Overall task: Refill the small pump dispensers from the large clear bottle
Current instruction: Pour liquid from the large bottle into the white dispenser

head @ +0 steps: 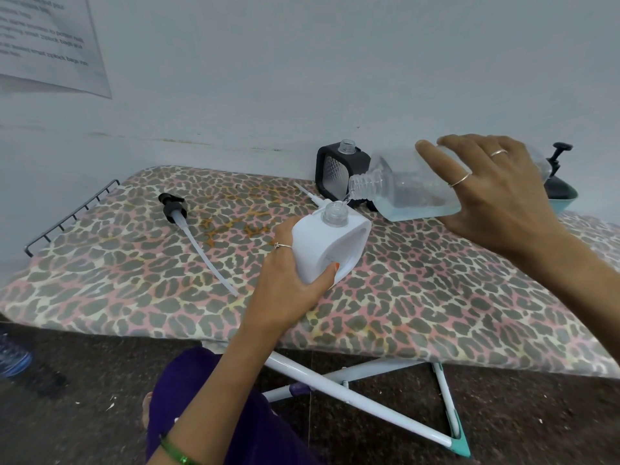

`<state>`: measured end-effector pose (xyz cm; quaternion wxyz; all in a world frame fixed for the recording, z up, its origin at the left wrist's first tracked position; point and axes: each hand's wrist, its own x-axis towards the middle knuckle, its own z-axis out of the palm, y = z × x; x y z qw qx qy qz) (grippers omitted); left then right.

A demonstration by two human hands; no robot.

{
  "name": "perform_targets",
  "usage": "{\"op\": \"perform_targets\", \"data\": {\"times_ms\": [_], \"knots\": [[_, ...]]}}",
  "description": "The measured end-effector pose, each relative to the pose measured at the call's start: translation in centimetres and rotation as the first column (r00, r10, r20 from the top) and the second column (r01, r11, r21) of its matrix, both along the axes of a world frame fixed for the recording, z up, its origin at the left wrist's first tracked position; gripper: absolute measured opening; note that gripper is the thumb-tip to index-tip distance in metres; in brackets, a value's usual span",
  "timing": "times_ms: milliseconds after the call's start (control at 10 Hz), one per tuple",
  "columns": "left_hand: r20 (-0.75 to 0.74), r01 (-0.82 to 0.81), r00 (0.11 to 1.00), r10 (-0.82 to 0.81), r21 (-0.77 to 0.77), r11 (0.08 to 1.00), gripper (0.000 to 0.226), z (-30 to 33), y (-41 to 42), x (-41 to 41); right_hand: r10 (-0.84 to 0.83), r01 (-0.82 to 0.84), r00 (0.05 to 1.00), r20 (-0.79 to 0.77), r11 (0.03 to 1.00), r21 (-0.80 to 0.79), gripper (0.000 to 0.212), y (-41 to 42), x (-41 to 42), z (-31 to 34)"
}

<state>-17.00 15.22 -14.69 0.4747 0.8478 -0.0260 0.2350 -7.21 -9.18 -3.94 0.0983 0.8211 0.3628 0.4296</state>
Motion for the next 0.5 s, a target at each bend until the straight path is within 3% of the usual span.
{"op": "perform_targets", "data": {"times_ms": [500], "knots": [[0.008,0.009,1.000,-0.009,-0.007,1.000,0.070,0.13,0.01,0.03,0.016,-0.016,1.000,0.015,1.000,0.002,0.076,0.08,-0.05,0.12]]}}
